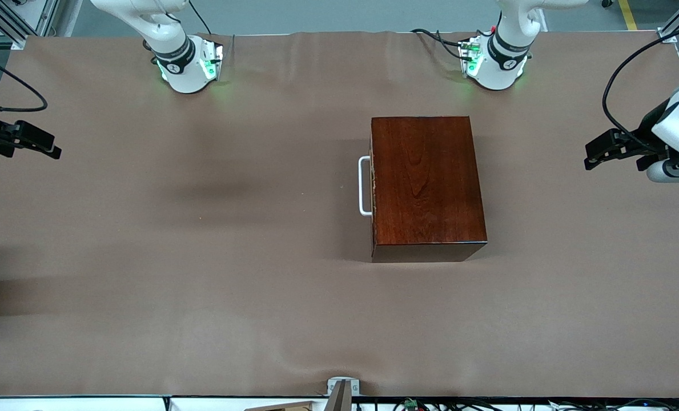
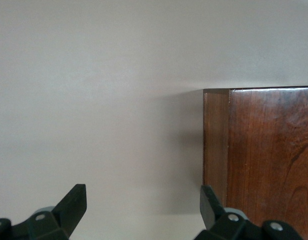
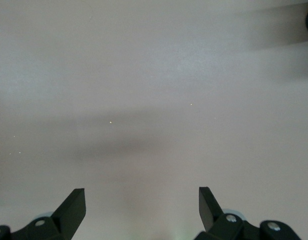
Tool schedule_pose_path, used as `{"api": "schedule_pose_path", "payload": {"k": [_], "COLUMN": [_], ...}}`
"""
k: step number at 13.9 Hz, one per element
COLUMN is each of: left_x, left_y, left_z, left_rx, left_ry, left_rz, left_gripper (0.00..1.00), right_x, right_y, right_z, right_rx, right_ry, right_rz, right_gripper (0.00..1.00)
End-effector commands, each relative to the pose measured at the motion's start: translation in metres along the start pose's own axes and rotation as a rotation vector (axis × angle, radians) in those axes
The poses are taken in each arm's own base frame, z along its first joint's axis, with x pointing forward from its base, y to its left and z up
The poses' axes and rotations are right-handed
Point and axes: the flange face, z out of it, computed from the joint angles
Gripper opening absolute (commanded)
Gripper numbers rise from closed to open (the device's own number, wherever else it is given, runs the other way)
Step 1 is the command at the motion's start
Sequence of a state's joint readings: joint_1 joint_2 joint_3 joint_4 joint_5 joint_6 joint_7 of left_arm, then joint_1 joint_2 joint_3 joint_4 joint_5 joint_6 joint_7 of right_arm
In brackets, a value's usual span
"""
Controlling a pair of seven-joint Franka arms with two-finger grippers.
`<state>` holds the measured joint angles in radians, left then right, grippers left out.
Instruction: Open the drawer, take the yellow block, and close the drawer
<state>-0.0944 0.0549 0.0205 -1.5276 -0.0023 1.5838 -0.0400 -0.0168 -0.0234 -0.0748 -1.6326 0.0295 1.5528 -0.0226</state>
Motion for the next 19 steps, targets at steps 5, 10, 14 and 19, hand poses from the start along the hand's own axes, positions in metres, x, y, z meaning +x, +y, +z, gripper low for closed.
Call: {"api": "schedule_pose_path", "payload": {"k": [5,10,14,19], "left_x": [-0.003,-0.002,0.006,0.008], "left_y": [0.001,0.0,0.007,0.066], "left_z": [-0.002,0.001,0.0,0.004], "left_rx": [0.002,0.001,-0.009,-0.019], "left_ry": [-0.006,-0.012,0.014,0.014], "left_rz": [-0.003,-0.006,0.004,0.099], "left_gripper": [1.0,1.0,1.0,1.0], "right_x": [0.002,0.002,0.002,0.002], "right_y": [-0.001,-0.001,-0.001,-0.001], "right_z": [-0.002,-0.002,-0.002,-0.002], "right_rx": [0.013,0.013,0.011,0.011], "right_ry": [-0.003,-0.003,-0.003,-0.002], "right_rz": [0.0,0.0,0.0,0.0], "right_gripper": [1.0,1.0,1.0,1.0]}}
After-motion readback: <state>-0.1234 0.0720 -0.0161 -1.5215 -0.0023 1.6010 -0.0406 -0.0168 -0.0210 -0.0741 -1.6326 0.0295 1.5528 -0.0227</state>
